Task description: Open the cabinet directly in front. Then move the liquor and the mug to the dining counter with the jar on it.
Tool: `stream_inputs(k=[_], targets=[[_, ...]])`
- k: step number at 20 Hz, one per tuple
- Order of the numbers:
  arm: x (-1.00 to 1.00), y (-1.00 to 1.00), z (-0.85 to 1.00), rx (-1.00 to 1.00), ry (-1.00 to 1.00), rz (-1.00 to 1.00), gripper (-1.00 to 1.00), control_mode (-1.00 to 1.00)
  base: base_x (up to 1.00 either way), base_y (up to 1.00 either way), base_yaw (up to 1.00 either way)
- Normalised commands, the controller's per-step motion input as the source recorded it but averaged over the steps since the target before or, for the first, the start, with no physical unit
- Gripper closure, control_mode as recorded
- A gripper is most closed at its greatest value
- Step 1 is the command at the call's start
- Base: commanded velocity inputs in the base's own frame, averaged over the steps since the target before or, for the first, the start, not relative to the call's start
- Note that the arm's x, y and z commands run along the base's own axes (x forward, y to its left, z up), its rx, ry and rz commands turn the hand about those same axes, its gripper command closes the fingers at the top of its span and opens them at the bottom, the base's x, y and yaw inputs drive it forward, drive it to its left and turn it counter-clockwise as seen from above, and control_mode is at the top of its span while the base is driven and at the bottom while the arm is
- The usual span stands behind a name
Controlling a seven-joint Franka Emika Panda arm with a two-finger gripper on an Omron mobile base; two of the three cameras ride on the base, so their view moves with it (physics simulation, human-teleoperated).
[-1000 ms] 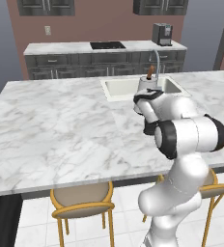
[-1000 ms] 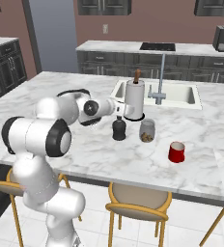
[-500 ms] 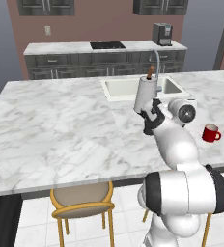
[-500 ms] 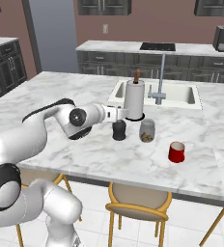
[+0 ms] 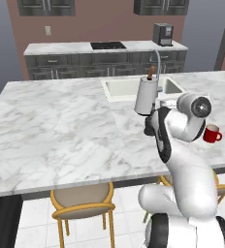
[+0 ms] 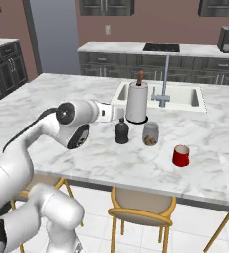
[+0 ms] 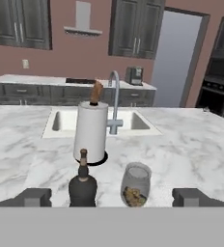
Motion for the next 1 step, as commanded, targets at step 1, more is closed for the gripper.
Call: stream_inputs(k=[1], targets=[[-0.68,0.00,0.00,0.00,-0.22,-0.03,-1.00,-1.00,0.00,0.00,0.00]])
